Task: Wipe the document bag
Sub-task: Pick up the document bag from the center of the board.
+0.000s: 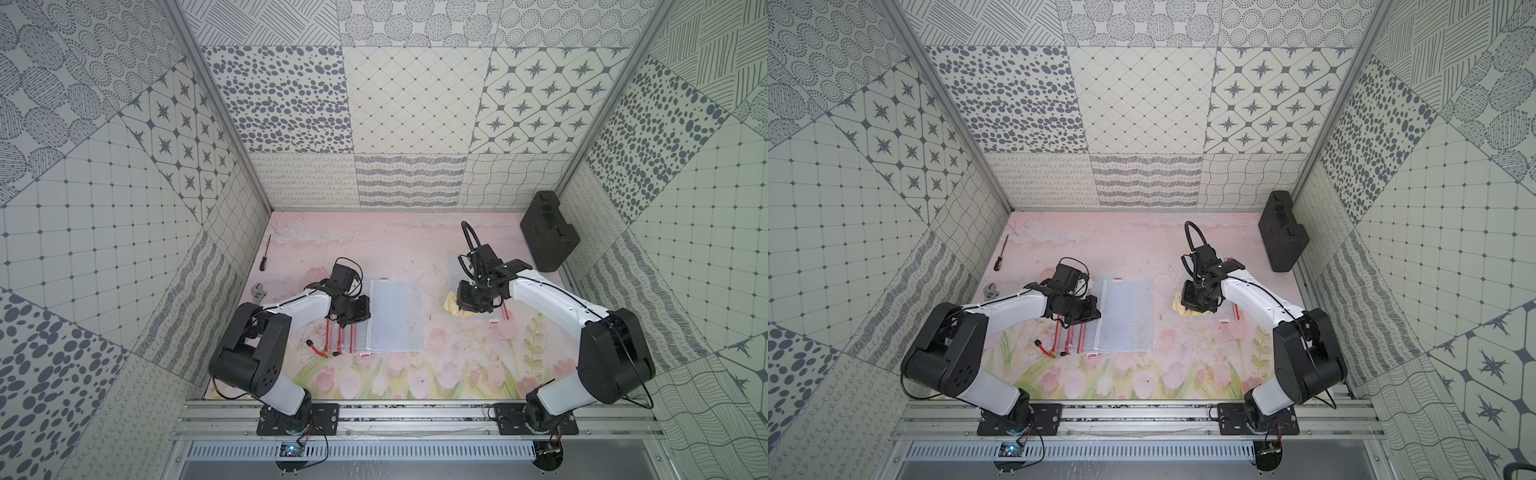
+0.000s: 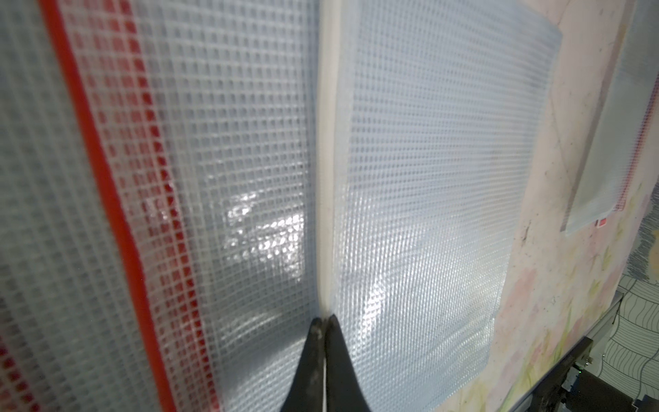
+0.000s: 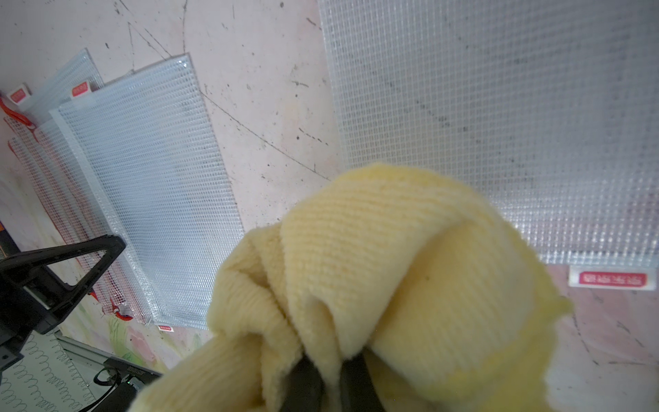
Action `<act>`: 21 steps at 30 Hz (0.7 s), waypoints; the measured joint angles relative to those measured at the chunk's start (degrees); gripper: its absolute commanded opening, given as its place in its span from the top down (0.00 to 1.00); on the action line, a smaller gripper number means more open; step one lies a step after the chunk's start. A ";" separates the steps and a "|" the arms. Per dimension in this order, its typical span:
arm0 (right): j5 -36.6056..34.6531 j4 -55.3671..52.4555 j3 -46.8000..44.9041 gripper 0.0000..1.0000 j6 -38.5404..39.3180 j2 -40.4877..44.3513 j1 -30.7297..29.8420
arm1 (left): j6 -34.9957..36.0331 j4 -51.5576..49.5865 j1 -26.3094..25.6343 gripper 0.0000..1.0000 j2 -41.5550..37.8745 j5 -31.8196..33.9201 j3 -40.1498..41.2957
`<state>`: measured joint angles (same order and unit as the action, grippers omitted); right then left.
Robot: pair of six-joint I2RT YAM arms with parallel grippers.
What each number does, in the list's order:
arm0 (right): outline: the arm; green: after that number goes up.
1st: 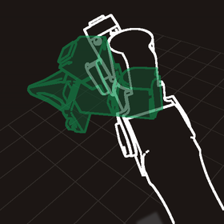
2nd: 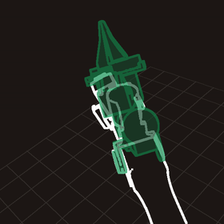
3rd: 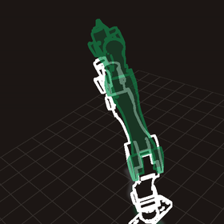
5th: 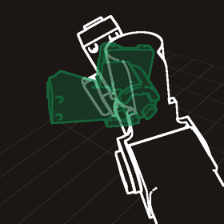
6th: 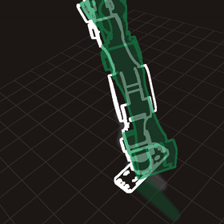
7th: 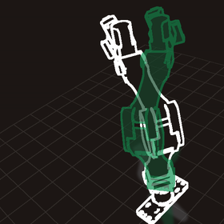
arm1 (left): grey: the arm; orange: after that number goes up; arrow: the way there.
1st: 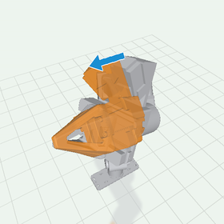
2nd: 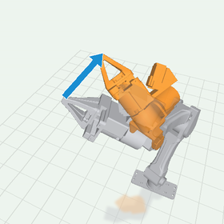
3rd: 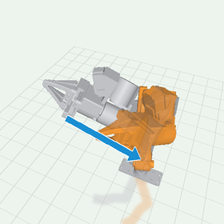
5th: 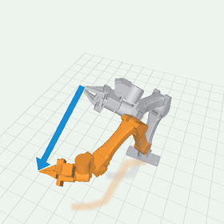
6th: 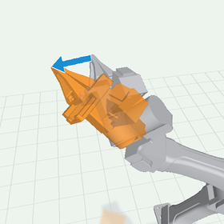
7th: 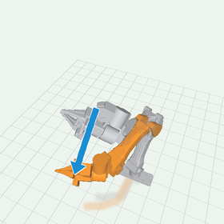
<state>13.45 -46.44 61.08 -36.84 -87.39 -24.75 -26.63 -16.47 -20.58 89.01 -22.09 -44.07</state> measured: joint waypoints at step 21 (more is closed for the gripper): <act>-5.60 -4.33 -0.46 1.00 0.11 18.99 9.70 | -6.69 -2.54 -21.20 1.00 1.70 0.44 -30.93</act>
<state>7.86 -50.76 60.62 -36.73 -68.40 -15.05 -33.32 -19.00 -41.78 90.72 -21.65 -75.00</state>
